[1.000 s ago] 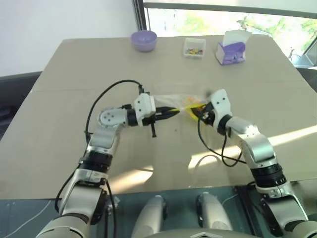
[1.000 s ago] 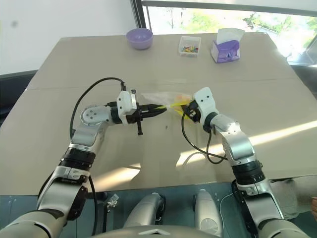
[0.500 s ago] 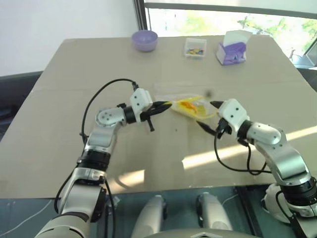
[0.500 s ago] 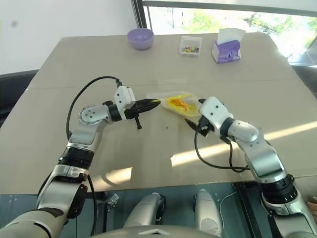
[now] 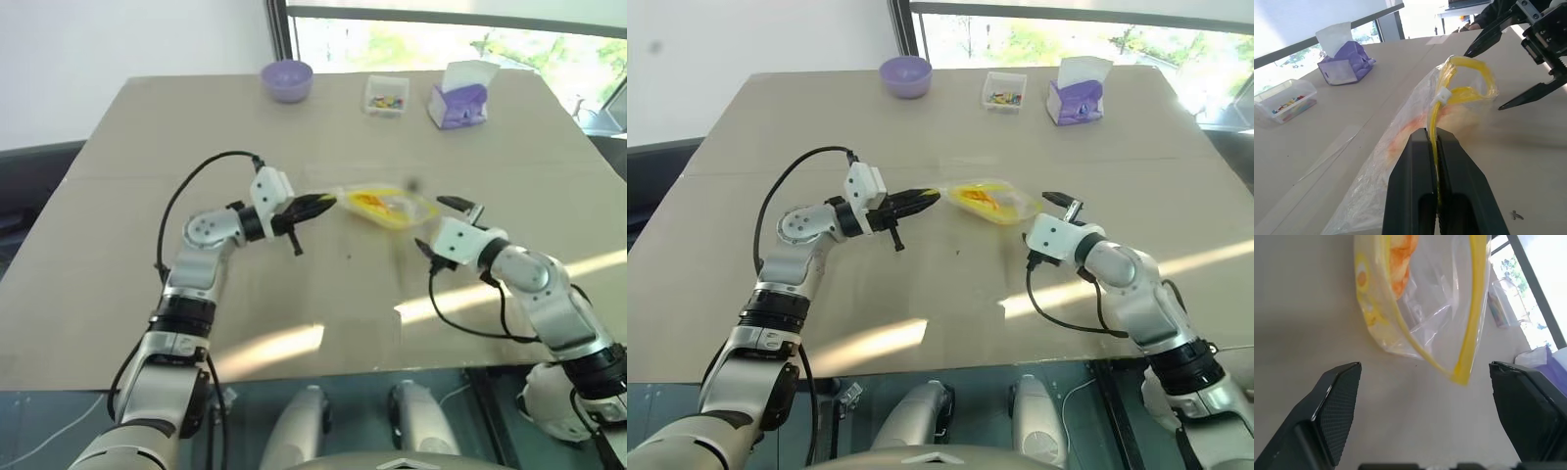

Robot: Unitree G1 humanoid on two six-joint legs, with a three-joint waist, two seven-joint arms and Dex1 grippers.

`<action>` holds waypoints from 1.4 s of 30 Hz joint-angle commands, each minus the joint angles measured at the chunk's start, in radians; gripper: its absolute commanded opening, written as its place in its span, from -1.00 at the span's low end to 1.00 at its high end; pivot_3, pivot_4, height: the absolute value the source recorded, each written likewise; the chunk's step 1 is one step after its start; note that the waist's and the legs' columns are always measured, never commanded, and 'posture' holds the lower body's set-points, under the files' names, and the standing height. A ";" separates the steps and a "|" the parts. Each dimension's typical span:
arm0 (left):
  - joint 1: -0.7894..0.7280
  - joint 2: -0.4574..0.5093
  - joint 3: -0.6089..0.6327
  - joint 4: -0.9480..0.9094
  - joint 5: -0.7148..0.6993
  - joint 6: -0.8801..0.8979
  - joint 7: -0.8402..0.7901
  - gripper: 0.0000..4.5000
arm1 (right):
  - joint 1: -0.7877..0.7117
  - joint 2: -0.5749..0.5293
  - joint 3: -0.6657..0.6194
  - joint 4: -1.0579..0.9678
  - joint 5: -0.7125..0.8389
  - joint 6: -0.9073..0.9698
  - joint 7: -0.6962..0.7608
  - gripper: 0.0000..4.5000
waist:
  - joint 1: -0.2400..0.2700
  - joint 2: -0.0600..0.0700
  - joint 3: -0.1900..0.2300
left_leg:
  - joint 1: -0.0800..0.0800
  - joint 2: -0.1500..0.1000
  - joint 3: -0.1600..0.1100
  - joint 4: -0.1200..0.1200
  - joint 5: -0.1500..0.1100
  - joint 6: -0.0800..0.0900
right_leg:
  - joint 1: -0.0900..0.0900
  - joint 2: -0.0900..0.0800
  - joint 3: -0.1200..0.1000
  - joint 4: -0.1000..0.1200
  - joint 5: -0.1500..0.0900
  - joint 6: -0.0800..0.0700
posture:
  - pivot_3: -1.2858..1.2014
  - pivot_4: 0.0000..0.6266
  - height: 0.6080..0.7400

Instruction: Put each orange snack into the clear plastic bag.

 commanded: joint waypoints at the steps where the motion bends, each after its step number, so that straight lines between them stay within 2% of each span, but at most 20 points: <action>1: 0.009 0.009 0.017 -0.056 -0.012 -0.004 0.000 -1.00 | -0.043 0.014 -0.024 0.019 -0.014 -0.048 -0.013 0.76 | 0.001 0.000 0.000 | 0.000 0.000 0.000 0.000 0.000 0.000 | 0.000 0.000 0.000 0.000 0.000 0.000 | 0.03 -0.52 1.00; 2: 0.013 0.011 0.017 -0.060 -0.012 -0.005 0.000 -1.00 | -0.046 0.017 -0.030 0.020 -0.013 -0.051 -0.011 0.60 | 0.001 0.000 0.000 | 0.000 0.000 0.000 0.000 0.000 0.000 | 0.000 0.000 0.000 0.000 0.000 0.000 | 0.03 -0.52 1.00; 3: 0.016 0.012 0.018 -0.064 -0.011 -0.006 0.001 -1.00 | -0.045 0.018 -0.034 0.016 -0.010 -0.052 -0.004 0.35 | 0.001 0.000 0.000 | 0.000 0.000 0.000 0.000 0.000 0.000 | 0.000 0.000 0.000 0.000 0.000 0.000 | 0.03 -0.52 1.00; 6: 0.026 0.017 0.019 -0.070 -0.005 -0.012 0.004 -1.00 | -0.027 0.015 -0.045 -0.013 0.016 -0.048 0.029 -0.12 | 0.001 0.000 0.000 | 0.000 0.000 0.000 0.000 0.000 0.000 | 0.000 0.000 0.000 -0.001 0.000 0.000 | 0.03 -0.52 1.00; 7: 0.028 0.018 0.020 -0.072 -0.004 -0.012 0.006 -1.00 | -0.019 0.017 -0.049 -0.025 0.029 -0.044 0.041 -0.37 | 0.001 0.000 0.000 | 0.000 0.000 0.000 0.000 0.000 0.000 | 0.000 0.000 0.000 -0.001 0.000 0.000 | 0.03 -0.52 1.00; 8: 0.030 0.018 0.021 -0.073 -0.005 -0.012 0.007 -1.00 | -0.015 0.020 -0.055 -0.037 0.036 -0.036 0.047 -0.51 | 0.002 0.000 0.000 | 0.000 0.000 0.000 0.000 0.000 0.000 | 0.000 0.000 0.000 -0.001 0.000 0.000 | 0.03 -0.52 1.00; 20: 0.020 -0.002 0.062 -0.062 -0.064 0.001 0.015 -1.00 | -0.014 0.027 -0.086 -0.053 0.036 0.001 0.061 -0.51 | 0.001 0.000 0.000 | 0.000 0.000 0.000 0.000 0.000 0.000 | 0.000 0.000 0.000 0.000 0.000 0.000 | 0.03 -0.52 1.00; 23: 0.027 0.000 0.062 -0.068 -0.060 0.002 0.017 -1.00 | 0.004 0.036 -0.129 -0.097 0.115 0.053 0.098 -0.51 | 0.002 0.000 0.000 | 0.000 0.000 0.000 0.000 0.000 0.000 | 0.000 0.000 0.000 0.000 0.000 0.000 | 0.03 -0.52 1.00; 26: 0.028 -0.003 0.060 -0.077 -0.057 0.008 0.025 -1.00 | 0.050 0.042 -0.189 -0.197 0.294 0.164 0.205 -0.51 | 0.003 0.000 0.000 | 0.000 0.000 -0.001 0.000 0.000 0.000 | 0.000 0.000 0.000 -0.001 0.000 0.000 | 0.03 -0.52 1.00; 29: 0.031 -0.004 0.058 -0.083 -0.057 0.010 0.029 -1.00 | 0.070 0.037 -0.220 -0.225 0.337 0.199 0.214 -0.20 | 0.003 0.000 0.000 | 0.000 0.000 -0.001 0.000 -0.001 0.001 | 0.001 0.000 -0.001 -0.001 0.000 0.000 | 0.03 -0.52 1.00; 31: 0.034 -0.004 0.055 -0.086 -0.057 0.009 0.029 -1.00 | 0.073 0.036 -0.216 -0.221 0.323 0.193 0.196 0.26 | 0.003 0.000 0.000 | 0.000 0.000 -0.001 0.001 -0.002 0.003 | 0.002 0.000 -0.001 -0.001 0.000 0.000 | 0.03 -0.52 1.00; 32: 0.036 -0.004 0.055 -0.089 -0.058 0.009 0.029 -1.00 | 0.070 0.040 -0.212 -0.215 0.308 0.187 0.178 0.34 | 0.003 0.000 0.000 | 0.000 0.000 -0.001 0.001 -0.002 0.003 | 0.002 0.000 -0.001 0.000 0.000 0.000 | 0.03 -0.52 1.00; 33: 0.037 -0.004 0.055 -0.092 -0.059 0.011 0.028 -1.00 | 0.067 0.043 -0.208 -0.211 0.299 0.184 0.167 0.61 | 0.003 0.000 0.000 | 0.000 0.000 -0.001 0.002 -0.002 0.003 | 0.001 0.000 -0.001 0.000 0.000 0.000 | 0.03 -0.52 1.00; 42: 0.037 -0.004 0.059 -0.097 -0.065 0.016 0.031 -1.00 | 0.062 0.029 -0.208 -0.188 0.290 0.176 0.178 0.61 | 0.004 0.000 0.000 | 0.000 0.000 -0.001 0.003 -0.002 0.003 | 0.002 0.000 -0.001 0.001 0.000 0.000 | 0.03 -0.52 1.00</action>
